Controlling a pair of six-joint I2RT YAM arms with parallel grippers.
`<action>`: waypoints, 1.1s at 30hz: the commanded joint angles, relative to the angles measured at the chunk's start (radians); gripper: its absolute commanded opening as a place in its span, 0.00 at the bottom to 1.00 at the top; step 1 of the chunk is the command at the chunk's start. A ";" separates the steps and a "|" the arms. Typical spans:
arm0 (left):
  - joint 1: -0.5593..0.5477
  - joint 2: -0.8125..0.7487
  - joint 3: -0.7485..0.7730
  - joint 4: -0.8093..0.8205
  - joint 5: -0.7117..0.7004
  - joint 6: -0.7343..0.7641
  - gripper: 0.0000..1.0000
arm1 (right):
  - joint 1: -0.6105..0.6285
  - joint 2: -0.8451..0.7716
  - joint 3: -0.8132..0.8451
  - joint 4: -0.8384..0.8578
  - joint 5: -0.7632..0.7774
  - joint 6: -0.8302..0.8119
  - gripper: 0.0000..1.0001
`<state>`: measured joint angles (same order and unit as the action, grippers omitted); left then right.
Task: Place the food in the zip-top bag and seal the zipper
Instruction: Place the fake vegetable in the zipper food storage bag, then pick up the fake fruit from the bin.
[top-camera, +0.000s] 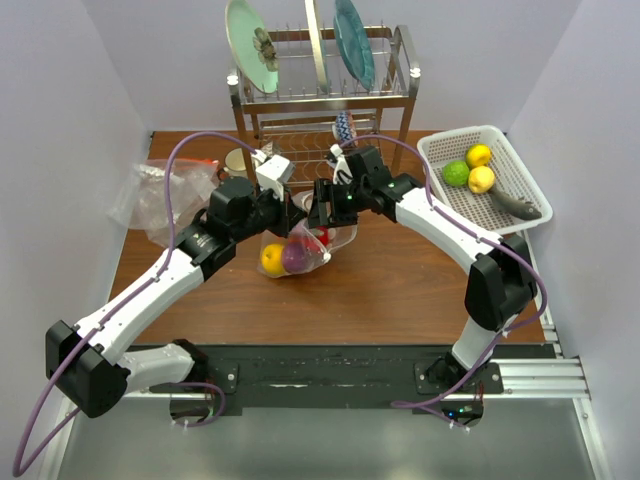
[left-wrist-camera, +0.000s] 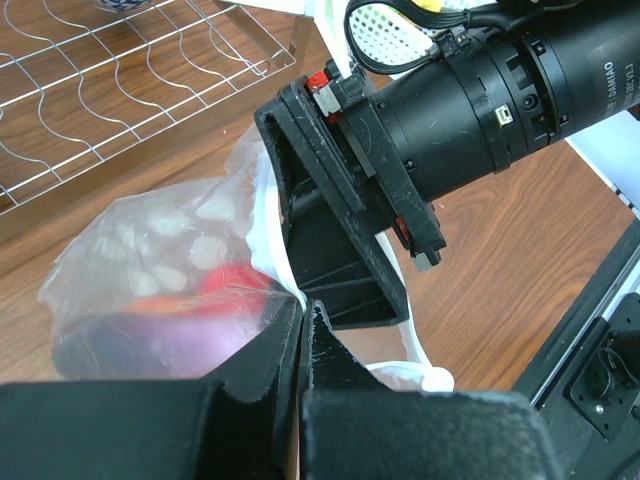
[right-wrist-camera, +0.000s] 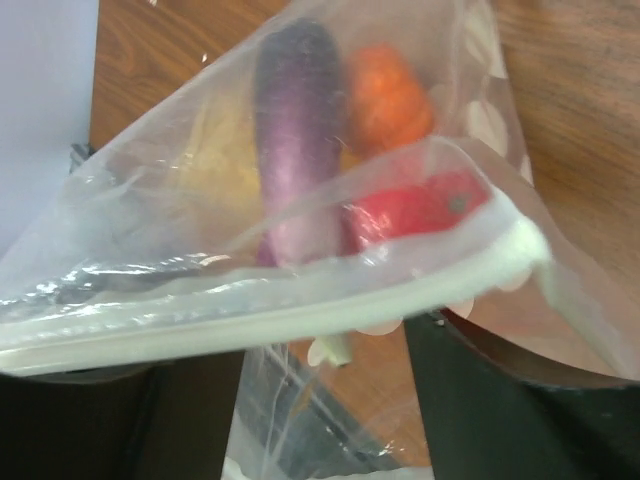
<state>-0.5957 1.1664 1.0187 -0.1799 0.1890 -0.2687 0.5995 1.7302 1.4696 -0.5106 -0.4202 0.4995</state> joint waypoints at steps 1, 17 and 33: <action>0.005 -0.025 0.006 0.056 -0.005 0.005 0.00 | 0.005 -0.080 0.014 0.011 0.044 -0.015 0.70; 0.007 -0.014 0.012 0.040 -0.020 0.005 0.00 | -0.312 -0.334 0.048 -0.183 0.262 -0.107 0.53; 0.007 -0.014 0.014 0.039 -0.016 0.003 0.00 | -0.569 -0.131 -0.040 0.129 0.698 -0.027 0.60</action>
<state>-0.5957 1.1664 1.0187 -0.1810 0.1707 -0.2687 0.0704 1.5188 1.3426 -0.4751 0.1860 0.4622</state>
